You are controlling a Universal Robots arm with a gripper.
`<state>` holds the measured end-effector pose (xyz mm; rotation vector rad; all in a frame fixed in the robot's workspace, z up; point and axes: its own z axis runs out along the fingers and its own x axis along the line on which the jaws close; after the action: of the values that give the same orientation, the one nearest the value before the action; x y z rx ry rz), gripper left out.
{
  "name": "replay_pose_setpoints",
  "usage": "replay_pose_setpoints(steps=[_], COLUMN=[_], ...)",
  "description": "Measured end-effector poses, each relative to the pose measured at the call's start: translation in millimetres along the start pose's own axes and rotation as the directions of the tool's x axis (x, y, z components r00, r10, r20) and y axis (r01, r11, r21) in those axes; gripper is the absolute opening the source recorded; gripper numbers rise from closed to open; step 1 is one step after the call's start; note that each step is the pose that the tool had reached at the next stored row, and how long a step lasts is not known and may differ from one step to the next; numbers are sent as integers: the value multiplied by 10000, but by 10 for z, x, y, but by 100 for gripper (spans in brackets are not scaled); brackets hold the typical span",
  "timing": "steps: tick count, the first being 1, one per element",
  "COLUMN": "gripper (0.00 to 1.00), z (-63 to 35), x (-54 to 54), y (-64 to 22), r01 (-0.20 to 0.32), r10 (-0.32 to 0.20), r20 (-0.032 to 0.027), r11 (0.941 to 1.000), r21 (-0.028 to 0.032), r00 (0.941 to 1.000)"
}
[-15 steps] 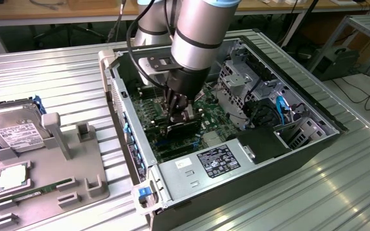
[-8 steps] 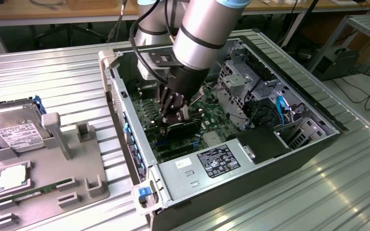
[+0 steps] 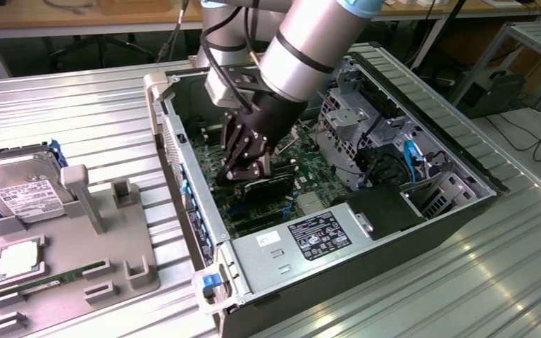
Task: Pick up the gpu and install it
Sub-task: 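Press down on the gpu until it lock into place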
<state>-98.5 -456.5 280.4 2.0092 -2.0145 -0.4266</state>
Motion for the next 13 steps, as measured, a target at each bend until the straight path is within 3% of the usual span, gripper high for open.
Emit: replay_pose_setpoints(steps=[5, 6, 7, 9, 13], gripper=[11, 11, 11, 11, 11], z=[-14, -14, -10, 23, 92], x=[0, 0, 0, 0, 2], y=[-33, -33, -34, -27, -10], r01=[-35, -40, -40, -42, -45], r10=[32, 36, 36, 35, 34], r20=[-34, -39, -39, -52, -84], r11=[9958, 9943, 9932, 9921, 9917], r21=[-910, -1070, -1163, -1251, -1284], r00=[10000, 10000, 10000, 10000, 10000])
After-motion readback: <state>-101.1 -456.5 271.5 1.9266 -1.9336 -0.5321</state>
